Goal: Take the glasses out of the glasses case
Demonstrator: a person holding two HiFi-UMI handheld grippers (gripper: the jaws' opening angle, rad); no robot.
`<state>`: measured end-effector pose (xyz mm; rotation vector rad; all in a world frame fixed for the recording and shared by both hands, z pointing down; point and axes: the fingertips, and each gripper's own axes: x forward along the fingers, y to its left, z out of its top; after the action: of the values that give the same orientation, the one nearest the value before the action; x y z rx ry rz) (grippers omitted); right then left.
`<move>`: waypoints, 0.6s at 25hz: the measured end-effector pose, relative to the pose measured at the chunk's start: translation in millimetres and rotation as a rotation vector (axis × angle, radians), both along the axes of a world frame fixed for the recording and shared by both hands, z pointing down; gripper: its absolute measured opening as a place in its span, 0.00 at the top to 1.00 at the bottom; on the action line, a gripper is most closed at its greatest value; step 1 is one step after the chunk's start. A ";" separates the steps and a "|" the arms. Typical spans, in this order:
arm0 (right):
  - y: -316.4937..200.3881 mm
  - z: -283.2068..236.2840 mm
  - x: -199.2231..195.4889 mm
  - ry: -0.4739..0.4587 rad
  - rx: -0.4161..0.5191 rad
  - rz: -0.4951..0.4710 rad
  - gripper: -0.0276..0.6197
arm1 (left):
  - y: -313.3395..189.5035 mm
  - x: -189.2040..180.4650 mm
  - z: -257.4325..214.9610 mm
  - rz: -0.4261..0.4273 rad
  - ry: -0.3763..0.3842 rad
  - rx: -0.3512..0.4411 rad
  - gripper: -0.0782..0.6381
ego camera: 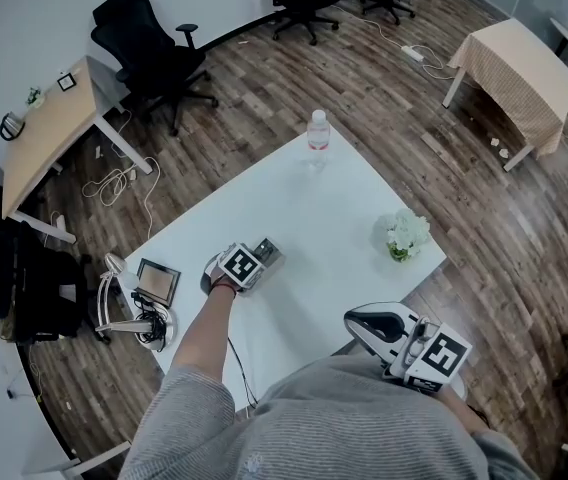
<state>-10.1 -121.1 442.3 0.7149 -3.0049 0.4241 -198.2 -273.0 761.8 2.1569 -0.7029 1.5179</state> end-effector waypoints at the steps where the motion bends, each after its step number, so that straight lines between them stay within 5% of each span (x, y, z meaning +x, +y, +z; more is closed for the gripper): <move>1: 0.8 -0.8 -1.0 -0.004 0.000 -0.006 0.93 | 0.1 -0.3 -1.4 -0.006 0.004 0.001 0.85; 15: 14.0 -3.7 -11.9 -0.009 -0.004 -0.077 0.93 | -1.1 11.9 -36.3 -0.015 0.151 0.104 0.85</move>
<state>-22.0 -107.1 438.6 0.5965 -3.0272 0.4309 -186.4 -274.2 725.5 2.3087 -0.7586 1.3204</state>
